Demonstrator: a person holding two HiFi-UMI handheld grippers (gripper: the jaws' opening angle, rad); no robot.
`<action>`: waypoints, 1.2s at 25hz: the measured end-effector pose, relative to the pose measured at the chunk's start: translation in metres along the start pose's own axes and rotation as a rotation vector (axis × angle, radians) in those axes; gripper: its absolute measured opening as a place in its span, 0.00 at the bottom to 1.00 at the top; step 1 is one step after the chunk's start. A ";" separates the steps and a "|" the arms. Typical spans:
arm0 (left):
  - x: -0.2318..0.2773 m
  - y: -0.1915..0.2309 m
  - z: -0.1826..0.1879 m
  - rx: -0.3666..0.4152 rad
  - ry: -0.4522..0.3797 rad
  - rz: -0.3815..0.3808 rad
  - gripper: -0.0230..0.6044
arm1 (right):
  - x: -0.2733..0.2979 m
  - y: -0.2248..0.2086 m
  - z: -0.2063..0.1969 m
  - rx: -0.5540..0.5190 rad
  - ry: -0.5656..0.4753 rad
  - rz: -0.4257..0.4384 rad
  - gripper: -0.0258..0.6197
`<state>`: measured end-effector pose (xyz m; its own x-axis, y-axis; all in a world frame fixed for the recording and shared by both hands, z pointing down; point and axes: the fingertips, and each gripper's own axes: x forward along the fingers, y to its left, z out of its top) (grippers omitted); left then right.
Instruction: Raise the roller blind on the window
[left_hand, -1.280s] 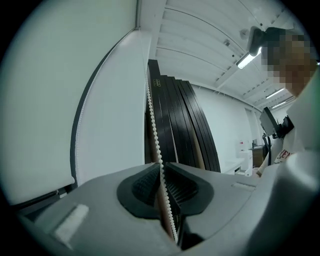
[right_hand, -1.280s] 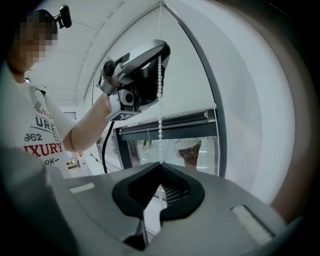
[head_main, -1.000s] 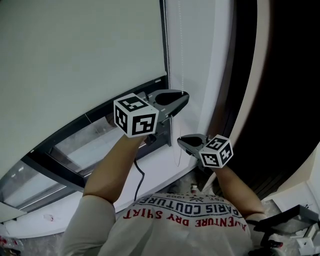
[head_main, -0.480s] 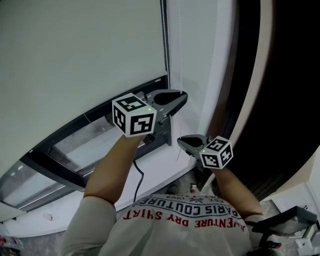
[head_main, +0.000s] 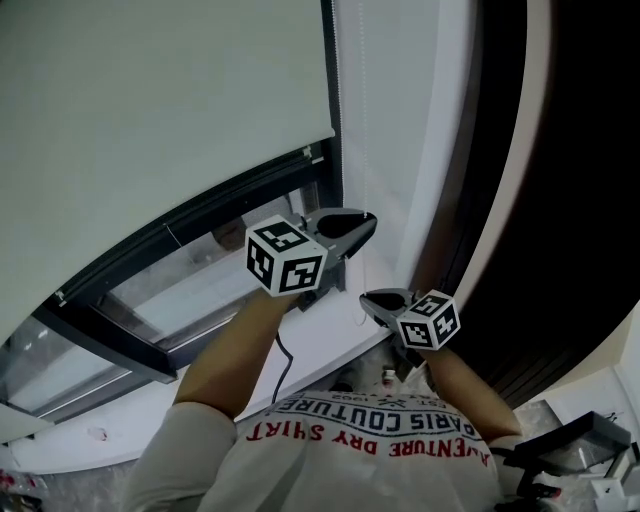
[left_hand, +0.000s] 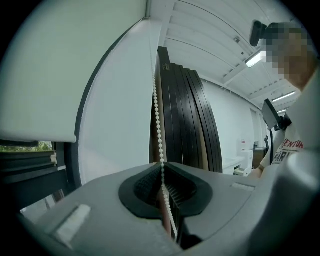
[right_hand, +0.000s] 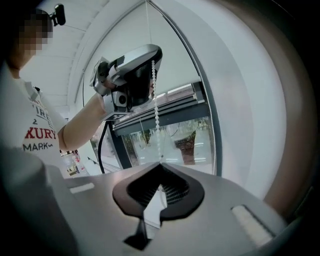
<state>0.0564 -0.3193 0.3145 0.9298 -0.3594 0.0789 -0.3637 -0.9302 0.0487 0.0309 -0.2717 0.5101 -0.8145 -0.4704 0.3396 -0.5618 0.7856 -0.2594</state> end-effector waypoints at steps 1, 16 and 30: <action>0.000 -0.001 -0.006 0.005 0.008 0.007 0.06 | 0.001 0.000 -0.006 0.006 0.008 -0.002 0.05; 0.007 -0.010 -0.098 -0.017 0.142 0.034 0.06 | 0.013 -0.012 -0.095 0.065 0.151 -0.070 0.05; 0.017 -0.006 -0.155 -0.081 0.205 0.046 0.06 | 0.015 -0.021 -0.149 0.177 0.227 -0.060 0.08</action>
<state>0.0657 -0.3080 0.4699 0.8842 -0.3716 0.2830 -0.4168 -0.9012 0.1190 0.0523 -0.2355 0.6556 -0.7370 -0.3967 0.5472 -0.6408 0.6675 -0.3792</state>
